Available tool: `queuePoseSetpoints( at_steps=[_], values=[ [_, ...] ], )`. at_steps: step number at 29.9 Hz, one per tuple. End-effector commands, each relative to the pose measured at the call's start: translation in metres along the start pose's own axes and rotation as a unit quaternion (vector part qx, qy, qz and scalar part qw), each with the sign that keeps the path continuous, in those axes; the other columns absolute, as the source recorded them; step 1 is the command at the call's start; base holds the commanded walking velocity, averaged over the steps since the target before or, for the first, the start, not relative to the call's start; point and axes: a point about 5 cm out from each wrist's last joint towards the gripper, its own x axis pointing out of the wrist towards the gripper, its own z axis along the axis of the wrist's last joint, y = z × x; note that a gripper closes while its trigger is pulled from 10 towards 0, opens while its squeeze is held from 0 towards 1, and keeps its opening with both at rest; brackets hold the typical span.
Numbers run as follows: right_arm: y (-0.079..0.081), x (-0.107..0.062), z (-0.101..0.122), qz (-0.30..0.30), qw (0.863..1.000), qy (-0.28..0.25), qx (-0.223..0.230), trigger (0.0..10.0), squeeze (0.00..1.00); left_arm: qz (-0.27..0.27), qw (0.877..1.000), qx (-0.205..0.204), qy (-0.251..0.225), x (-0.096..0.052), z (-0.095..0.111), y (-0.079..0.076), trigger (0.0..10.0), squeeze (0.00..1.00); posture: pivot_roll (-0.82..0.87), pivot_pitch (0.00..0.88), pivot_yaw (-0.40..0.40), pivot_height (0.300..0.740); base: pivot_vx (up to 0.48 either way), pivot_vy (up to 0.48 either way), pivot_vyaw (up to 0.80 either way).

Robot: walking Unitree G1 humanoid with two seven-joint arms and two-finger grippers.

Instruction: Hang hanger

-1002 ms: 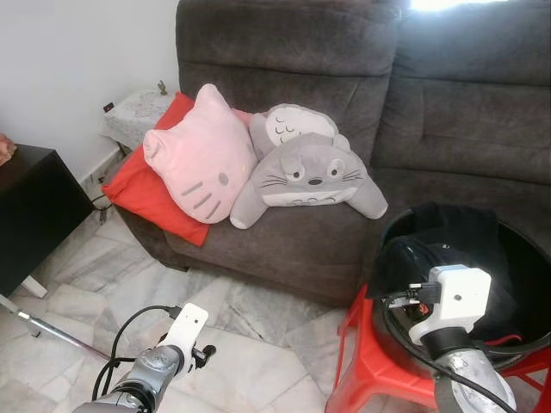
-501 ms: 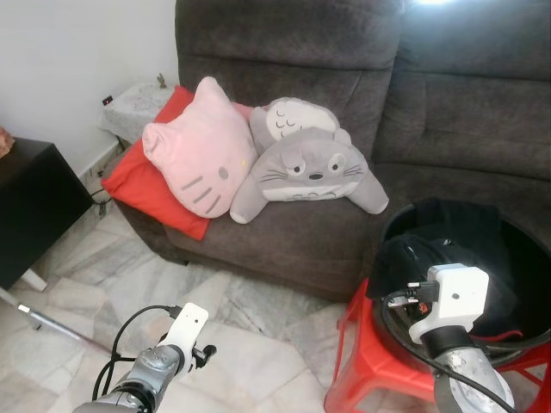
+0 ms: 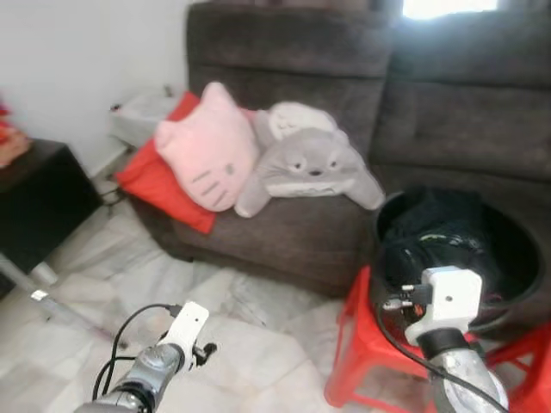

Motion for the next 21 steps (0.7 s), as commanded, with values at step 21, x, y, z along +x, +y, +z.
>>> queuePoseSetpoints(
  at_steps=[21],
  values=[
    [0.0064, 0.0046, 0.0043, 0.003, 1.0, -0.014, -0.012, 10.0, 0.0, 0.009, 1.0, 0.002, -0.006, -0.0004, 0.0062, 0.0076, 10.0, 0.0, -0.24, 0.0, 0.102, 0.74, -0.266, 0.0, 0.0]
  ],
)
